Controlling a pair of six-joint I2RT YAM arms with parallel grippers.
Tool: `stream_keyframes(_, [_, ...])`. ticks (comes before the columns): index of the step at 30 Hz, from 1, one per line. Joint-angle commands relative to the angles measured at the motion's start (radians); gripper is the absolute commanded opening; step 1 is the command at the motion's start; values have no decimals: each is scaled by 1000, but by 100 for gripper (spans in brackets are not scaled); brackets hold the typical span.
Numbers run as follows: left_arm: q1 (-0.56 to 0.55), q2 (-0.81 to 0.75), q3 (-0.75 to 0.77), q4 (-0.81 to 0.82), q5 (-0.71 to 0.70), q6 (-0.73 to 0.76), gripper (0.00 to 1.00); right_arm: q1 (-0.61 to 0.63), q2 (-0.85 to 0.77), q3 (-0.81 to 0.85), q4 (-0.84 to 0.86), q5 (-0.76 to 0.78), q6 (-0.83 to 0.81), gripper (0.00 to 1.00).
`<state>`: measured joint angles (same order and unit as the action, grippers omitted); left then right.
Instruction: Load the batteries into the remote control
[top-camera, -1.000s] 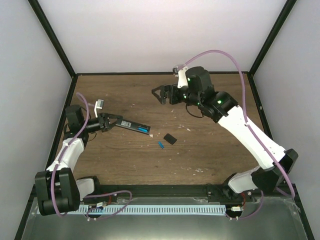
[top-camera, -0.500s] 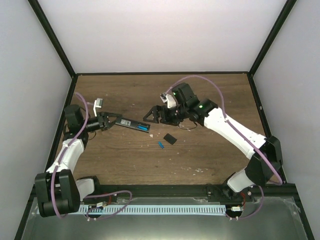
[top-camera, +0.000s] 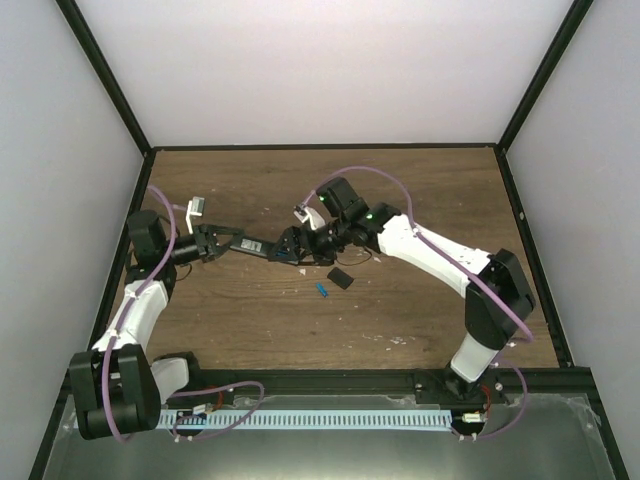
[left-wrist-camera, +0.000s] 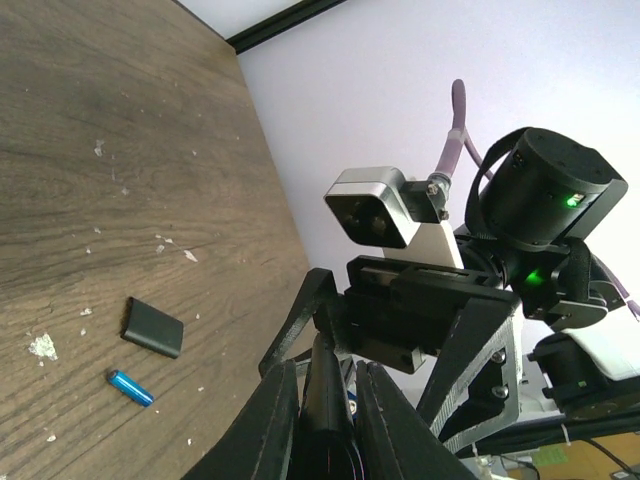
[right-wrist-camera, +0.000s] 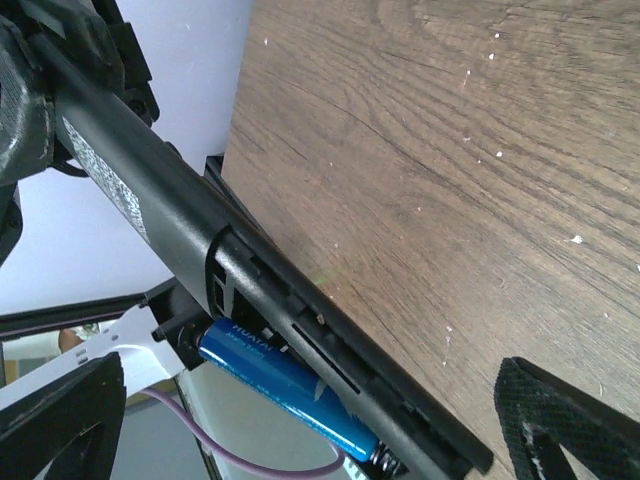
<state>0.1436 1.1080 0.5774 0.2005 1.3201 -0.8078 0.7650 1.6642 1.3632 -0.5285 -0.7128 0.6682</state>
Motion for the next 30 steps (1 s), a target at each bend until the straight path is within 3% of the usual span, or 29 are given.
stream_keyframes(1, [1, -16, -7, 27, 4, 3, 0, 5, 6, 59, 12, -32, -10, 92])
stream_keyframes(11, [-1, -21, -14, 24, 1, 10, 0, 5, 8, 69, 32, -18, -12, 82])
stream_keyframes(30, [-1, -20, -10, 8, 0, 26, 0, 5, 35, 72, 42, -59, -18, 55])
